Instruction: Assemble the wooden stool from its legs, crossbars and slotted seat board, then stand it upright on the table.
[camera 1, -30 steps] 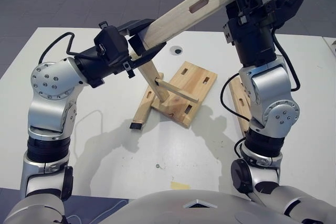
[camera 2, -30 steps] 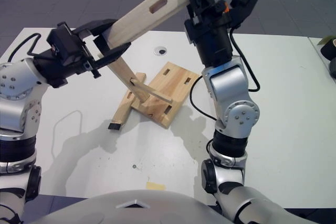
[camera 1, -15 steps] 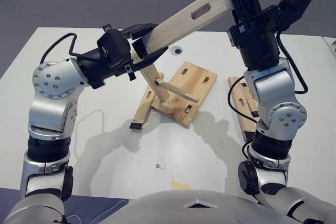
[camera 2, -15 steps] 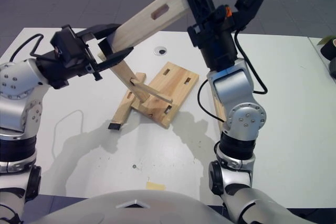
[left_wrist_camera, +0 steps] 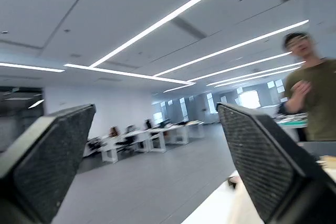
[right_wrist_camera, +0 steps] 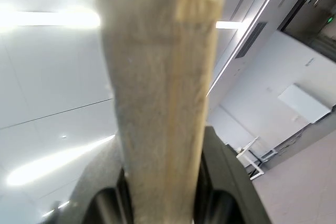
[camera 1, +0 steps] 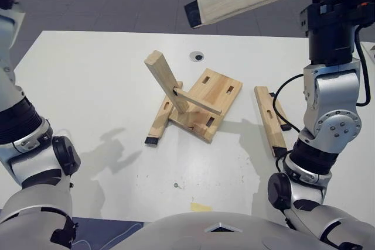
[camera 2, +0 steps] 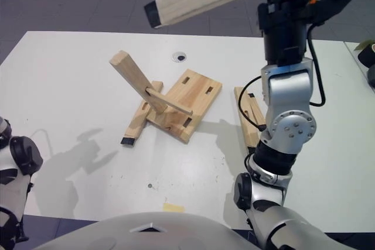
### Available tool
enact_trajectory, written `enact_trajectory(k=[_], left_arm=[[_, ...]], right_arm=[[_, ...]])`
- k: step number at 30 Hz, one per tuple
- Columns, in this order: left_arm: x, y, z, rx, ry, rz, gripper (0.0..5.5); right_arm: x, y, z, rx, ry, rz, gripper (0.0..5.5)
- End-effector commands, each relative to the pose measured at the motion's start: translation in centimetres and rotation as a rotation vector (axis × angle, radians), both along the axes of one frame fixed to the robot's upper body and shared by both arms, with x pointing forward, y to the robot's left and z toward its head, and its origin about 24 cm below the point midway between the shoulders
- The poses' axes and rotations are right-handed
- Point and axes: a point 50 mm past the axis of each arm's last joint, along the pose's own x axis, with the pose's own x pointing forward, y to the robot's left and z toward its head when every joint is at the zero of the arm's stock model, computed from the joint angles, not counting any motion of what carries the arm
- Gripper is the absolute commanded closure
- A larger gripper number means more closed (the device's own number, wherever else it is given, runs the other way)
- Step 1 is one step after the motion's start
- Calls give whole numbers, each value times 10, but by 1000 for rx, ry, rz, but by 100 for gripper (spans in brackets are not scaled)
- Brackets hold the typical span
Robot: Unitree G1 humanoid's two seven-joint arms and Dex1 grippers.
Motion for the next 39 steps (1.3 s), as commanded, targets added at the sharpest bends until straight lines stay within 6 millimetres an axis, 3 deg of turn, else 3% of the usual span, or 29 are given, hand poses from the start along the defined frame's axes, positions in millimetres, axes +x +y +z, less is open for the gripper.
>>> enact_trajectory(k=[1,4,7,14,18,20,22,24,27,30,35,39], left_arm=[[33,4,-113,433,287,376,41],[23,-17,-141,487,331,304,10],[2,-39,-148,601,282,116,10],[-29,-61,-119,585,167,-164,10],[-10,-37,-103,574,139,20,10],[-5,-25,-82,449,142,29,10],[-21,-29,-60,289,143,-207,10],[-40,-36,-49,238,158,-438,10],[-56,-42,-55,298,217,-611,10],[-63,-50,-78,442,315,-682,10],[-64,-66,-111,597,331,-657,10],[-65,-74,-117,605,306,-676,33]], right_arm=[[7,-22,-11,-68,105,-237,448],[6,-28,-21,-96,159,-312,448],[6,-31,-24,-118,176,-355,448],[7,-35,-22,-132,174,-380,448],[7,-35,-23,-130,179,-389,448],[7,-37,-23,-136,181,-393,448],[6,-41,-23,-141,182,-398,448],[6,-42,-23,-150,182,-400,448],[7,-42,-25,-151,189,-397,448],[7,-40,-26,-154,193,-392,448],[10,-40,-29,-154,205,-383,448],[10,-38,-33,-168,216,-375,448]])
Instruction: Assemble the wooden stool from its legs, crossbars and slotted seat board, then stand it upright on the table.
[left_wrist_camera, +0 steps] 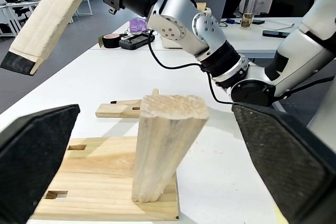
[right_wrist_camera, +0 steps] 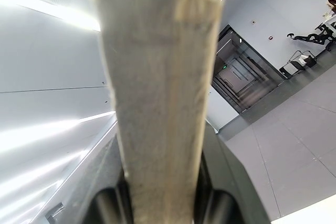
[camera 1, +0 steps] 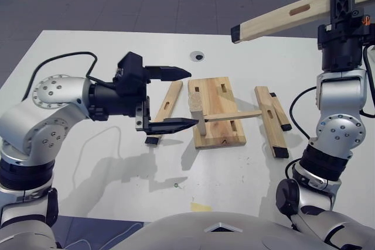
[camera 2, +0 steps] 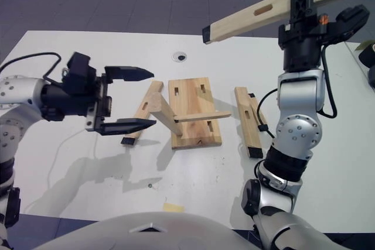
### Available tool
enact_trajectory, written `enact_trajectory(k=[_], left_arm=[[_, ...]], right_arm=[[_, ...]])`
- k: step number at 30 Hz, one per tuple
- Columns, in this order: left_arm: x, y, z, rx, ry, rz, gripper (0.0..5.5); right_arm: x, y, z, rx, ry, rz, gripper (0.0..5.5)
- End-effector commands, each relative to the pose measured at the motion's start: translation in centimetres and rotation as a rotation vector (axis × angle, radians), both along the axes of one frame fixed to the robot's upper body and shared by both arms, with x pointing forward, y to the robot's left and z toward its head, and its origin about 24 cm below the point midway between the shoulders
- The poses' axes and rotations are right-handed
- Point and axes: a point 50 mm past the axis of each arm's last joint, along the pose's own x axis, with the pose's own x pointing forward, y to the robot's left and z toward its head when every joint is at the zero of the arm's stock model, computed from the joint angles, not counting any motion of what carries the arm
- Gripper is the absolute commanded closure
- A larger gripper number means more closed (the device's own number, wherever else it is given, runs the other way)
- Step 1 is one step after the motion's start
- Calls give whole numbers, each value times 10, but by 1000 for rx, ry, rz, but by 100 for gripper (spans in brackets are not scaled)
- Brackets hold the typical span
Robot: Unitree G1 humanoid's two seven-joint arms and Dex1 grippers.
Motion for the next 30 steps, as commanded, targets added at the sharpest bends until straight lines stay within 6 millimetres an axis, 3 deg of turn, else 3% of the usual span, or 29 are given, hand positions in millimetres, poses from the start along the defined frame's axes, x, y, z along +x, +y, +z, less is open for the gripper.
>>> enact_trajectory(k=[1,14,19,23,30], left_arm=[[-3,-7,-2,-8,-25,-27,55],[-5,-16,-15,37,-55,-41,268],[4,-17,-14,12,-94,34,342],[17,-19,-21,32,-137,161,346],[14,-43,-31,-21,-119,183,347]], right_arm=[[0,2,-3,-15,17,9,448],[-1,4,-5,-17,31,4,448],[-1,4,-9,-51,49,-2,448],[1,4,-20,-333,114,-68,448],[-6,12,-41,-670,109,-109,448]])
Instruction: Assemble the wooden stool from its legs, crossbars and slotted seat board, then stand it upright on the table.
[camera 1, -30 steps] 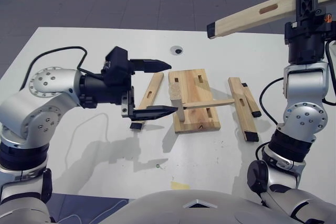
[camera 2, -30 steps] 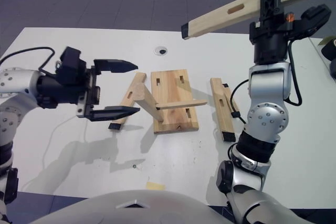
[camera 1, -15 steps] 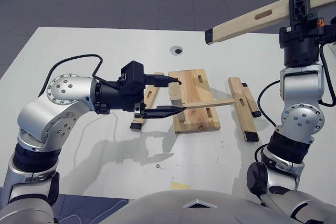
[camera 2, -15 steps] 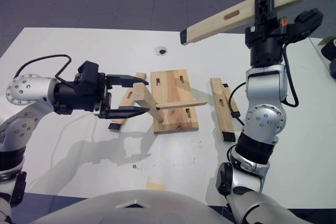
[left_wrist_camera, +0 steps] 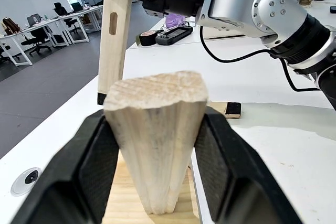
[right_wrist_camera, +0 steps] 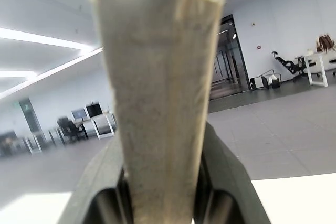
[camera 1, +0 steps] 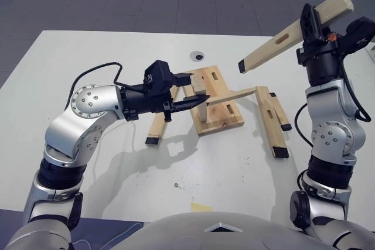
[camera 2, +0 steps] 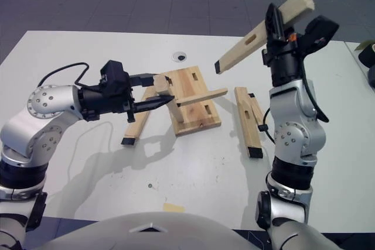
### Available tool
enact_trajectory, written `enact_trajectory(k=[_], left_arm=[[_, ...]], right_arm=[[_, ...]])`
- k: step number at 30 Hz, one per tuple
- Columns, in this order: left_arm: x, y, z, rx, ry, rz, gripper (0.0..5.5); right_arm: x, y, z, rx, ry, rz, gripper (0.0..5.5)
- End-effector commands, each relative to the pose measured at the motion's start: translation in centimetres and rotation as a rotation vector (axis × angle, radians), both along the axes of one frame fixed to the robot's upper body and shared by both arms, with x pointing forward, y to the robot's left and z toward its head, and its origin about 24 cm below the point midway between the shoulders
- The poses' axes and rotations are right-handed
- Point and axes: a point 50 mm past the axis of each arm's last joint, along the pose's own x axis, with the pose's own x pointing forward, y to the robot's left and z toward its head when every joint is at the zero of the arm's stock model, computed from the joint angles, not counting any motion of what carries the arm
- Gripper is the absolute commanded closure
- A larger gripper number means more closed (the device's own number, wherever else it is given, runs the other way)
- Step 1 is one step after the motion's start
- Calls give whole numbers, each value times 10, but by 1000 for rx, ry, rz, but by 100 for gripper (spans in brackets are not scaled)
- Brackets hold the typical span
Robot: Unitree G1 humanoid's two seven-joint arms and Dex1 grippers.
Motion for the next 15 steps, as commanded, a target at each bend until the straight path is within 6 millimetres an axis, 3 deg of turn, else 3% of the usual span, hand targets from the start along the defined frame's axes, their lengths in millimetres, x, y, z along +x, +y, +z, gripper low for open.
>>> enact_trajectory(k=[1,6,15], left_arm=[[0,-12,-8,2,18,10,347],[4,-22,-9,-37,7,61,347],[4,-25,-10,-62,16,105,347]], right_arm=[[-6,7,-12,-174,-2,20,448],[-21,8,-29,-431,6,64,448],[-28,3,-39,-177,25,89,448]])
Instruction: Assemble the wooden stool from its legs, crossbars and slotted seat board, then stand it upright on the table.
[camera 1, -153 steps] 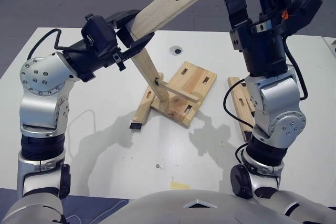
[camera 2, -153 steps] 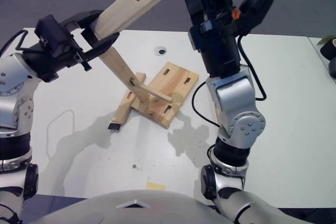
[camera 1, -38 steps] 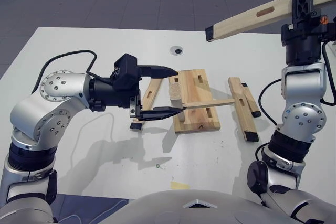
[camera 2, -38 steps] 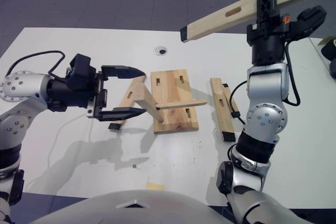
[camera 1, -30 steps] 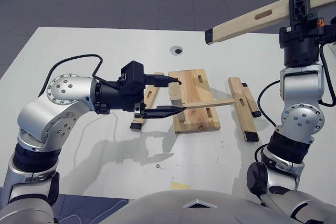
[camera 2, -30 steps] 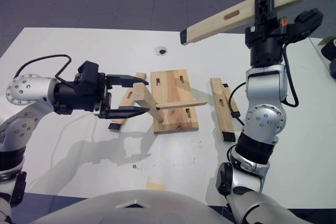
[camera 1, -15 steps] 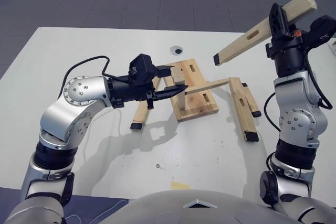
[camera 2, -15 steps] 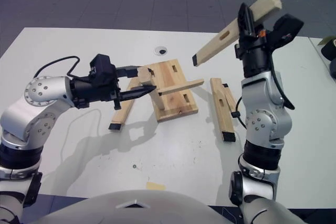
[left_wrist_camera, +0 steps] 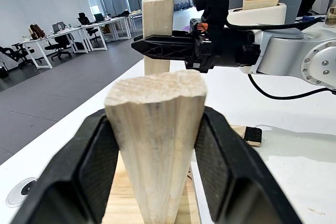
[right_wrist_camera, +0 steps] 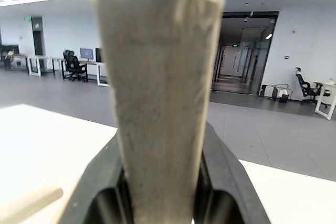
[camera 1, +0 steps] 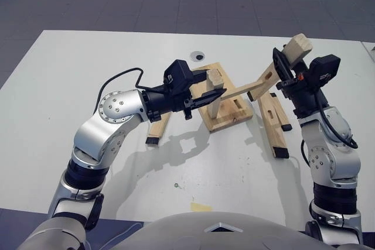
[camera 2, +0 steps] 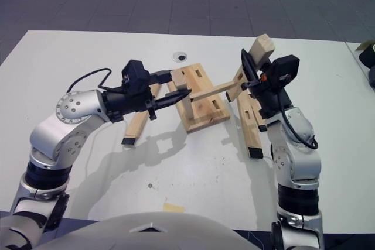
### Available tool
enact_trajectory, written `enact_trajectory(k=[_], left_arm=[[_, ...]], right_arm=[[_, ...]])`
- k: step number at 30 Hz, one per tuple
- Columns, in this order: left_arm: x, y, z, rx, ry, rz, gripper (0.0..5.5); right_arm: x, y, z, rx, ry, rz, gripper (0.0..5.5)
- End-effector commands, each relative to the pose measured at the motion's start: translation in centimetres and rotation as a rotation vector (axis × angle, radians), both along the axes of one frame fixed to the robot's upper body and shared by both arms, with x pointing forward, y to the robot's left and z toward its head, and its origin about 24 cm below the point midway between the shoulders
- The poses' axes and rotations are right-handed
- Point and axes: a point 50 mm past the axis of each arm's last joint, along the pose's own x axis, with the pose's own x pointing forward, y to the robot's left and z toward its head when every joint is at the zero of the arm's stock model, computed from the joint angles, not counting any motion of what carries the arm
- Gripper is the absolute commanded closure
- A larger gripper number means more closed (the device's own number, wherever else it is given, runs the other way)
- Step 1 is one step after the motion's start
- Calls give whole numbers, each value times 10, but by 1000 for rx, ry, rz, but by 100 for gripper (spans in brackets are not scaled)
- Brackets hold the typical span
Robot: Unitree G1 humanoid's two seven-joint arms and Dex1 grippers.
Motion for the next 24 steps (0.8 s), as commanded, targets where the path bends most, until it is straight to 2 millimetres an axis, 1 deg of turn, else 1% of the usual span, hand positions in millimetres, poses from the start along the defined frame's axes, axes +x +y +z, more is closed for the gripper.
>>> enact_trajectory(k=[1,6,10,14,17,20,24], left_arm=[[1,0,-3,12,11,17,347],[0,-2,-5,20,8,19,347],[-1,-2,-7,25,7,21,347],[-2,-3,-9,34,5,19,347],[-2,-3,-9,35,4,18,347],[-2,-3,-9,33,4,15,347],[-4,4,-14,40,24,26,347]], right_arm=[[0,2,0,112,-8,14,448],[-5,9,-3,122,3,44,448],[-8,9,-11,28,31,39,448],[-6,14,-15,-79,30,36,449],[-4,19,-14,-82,20,42,449],[-4,25,-16,-125,15,59,449],[-1,30,-18,-146,3,55,449]])
